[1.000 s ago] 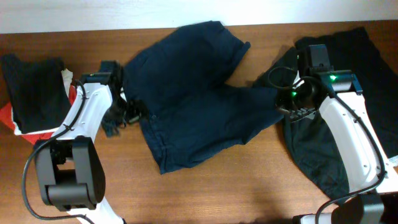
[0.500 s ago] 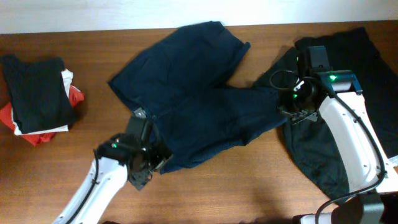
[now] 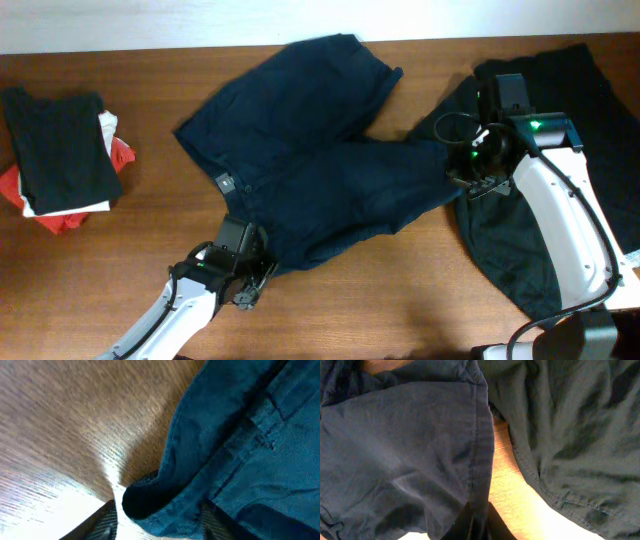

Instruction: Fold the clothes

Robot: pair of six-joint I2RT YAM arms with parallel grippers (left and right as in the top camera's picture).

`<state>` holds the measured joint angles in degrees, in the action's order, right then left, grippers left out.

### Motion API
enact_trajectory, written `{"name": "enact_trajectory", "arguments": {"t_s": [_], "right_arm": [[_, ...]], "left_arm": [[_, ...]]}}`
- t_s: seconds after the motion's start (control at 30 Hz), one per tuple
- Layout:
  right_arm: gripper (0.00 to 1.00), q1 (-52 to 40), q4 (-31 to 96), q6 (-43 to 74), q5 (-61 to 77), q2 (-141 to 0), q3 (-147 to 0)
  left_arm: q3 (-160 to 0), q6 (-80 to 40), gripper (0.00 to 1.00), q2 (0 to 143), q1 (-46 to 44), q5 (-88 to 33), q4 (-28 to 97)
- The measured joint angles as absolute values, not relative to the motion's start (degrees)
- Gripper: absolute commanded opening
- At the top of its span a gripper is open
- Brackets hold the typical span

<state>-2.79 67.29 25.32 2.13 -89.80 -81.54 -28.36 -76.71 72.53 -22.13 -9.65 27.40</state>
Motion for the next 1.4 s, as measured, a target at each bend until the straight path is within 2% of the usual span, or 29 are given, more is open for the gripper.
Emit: {"name": "enact_trajectory", "arguments": {"t_s": [0.07,0.13,0.23,0.27,0.47,0.5,0.53,0.6,0.73,0.9,1.1,1.2,1.3,1.33,1.37,1.4], "right_arm": [[0.09,-2.79,67.29,25.28,2.13,-89.80,-81.54],[0.09,-2.79,67.29,25.28,2.13,-89.80,-81.54],[0.09,-2.79,67.31,25.30,2.13,-89.80,-81.54],[0.09,-2.79,67.31,25.28,2.13,-89.80,-81.54],[0.09,-2.79,67.31,25.30,2.13,-89.80,-81.54],[0.04,-2.79,67.33,25.30,2.13,-89.80,-81.54],[0.04,-2.79,67.48,25.30,2.15,-89.80,-81.54],[0.04,-2.79,69.17,25.30,2.13,-89.80,-81.54],[0.04,-2.22,71.31,25.30,2.22,-89.36,-81.52],[0.04,-0.93,73.71,25.06,2.20,-81.41,-81.52],[0.14,-0.93,70.15,19.18,2.42,-72.14,-81.60],[0.14,-0.93,60.58,12.93,3.18,-74.91,-81.65],[0.07,-0.93,53.15,10.41,5.65,-79.31,-81.67],[0.10,-0.95,50.83,10.00,7.03,-81.65,-81.69],[0.31,-1.34,49.87,9.78,7.90,-83.64,-81.71],[0.38,-2.20,51.66,9.56,8.54,-85.62,-81.78]], "left_arm": [[-28.34,-76.97,0.26,72.53,-22.13,-8.60,27.27],[-28.34,-77.32,0.21,72.53,-22.13,-8.21,27.14],[-28.34,-77.32,0.02,72.53,-22.13,-7.46,27.09],[-28.34,-77.23,0.01,72.53,-22.13,-7.25,27.09],[-28.34,-74.65,0.01,72.53,-22.13,-7.03,27.09],[-28.34,-72.79,0.01,72.53,-22.13,-7.03,27.14],[-28.36,-70.61,0.01,72.44,-22.11,-6.98,27.57],[-29.12,-65.01,0.01,70.61,-21.15,-5.96,33.54],[-38.72,-51.57,0.01,60.77,-17.56,-1.23,53.74],[-55.81,-40.45,0.01,47.70,-16.91,0.71,65.82],[-58.30,-41.15,0.01,43.38,-16.88,0.51,72.97],[-58.30,-48.23,0.01,43.92,-16.23,5.15,73.41],[-56.53,-57.39,0.01,47.81,-15.16,9.34,71.35],[-55.35,-59.11,0.01,50.17,-15.16,10.33,69.82],[-54.48,-60.16,0.01,52.75,-15.11,11.05,68.27],[-54.02,-61.19,0.01,55.16,-15.11,11.51,66.96]]}}
